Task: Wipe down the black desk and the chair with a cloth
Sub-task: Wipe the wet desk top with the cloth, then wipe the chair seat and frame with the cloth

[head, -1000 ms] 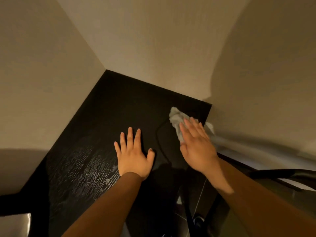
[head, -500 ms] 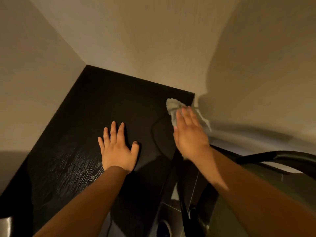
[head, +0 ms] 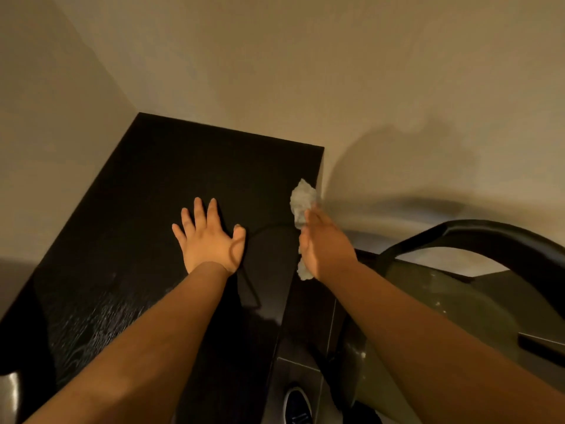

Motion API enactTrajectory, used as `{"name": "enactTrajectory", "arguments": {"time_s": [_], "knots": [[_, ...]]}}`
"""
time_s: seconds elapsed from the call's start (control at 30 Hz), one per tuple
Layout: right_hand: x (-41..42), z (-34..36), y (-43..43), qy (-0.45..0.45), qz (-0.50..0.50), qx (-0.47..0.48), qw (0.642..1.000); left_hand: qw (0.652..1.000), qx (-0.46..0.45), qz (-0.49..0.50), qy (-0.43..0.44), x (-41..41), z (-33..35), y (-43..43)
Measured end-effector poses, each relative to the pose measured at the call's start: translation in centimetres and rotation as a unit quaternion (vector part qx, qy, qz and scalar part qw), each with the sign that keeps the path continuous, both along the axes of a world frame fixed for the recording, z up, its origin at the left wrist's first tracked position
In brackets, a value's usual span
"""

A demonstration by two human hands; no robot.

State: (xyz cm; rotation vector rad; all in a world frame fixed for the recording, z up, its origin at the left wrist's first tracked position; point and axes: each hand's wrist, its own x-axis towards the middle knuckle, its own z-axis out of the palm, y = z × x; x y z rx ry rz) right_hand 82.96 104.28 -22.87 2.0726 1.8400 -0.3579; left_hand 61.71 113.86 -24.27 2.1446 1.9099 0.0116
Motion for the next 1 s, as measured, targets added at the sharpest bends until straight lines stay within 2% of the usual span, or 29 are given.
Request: {"name": "enactTrajectory", "arguments": {"time_s": [0.1, 0.27, 0.43, 0.63, 0.87, 1.0], "knots": [[0.1, 1.5, -4.1, 0.135, -0.1, 0.074, 0.983, 1.0, -0.004, -0.01, -0.024, -0.4, 0.7, -0.6], [3.3, 3.7, -11.6, 0.247, -0.259, 0.167, 0.919, 0.993, -0.016, -0.096, -0.07, -0.7, 1.2, -4.9], [5.8, 4.6, -17.9, 0.249, -0.313, 0.168, 0.901, 0.968, -0.03, -0.234, -0.087, 2.0, 1.8, -12.9], [7.6, 4.6, -24.4, 0.223, -0.342, 0.145, 0.901, 0.945, -0.05, -0.305, -0.11, 5.3, 2.5, -20.0], [9.3, -1.2, -32.8, 0.234, -0.384, 0.094, 0.888, 0.929, -0.054, -0.361, -0.056, 6.8, -0.8, -25.7], [9.9, -6.0, -37.5, 0.252, -0.382, 0.055, 0.887, 0.928, -0.074, -0.362, -0.039, 7.2, -3.2, -30.5]]}}
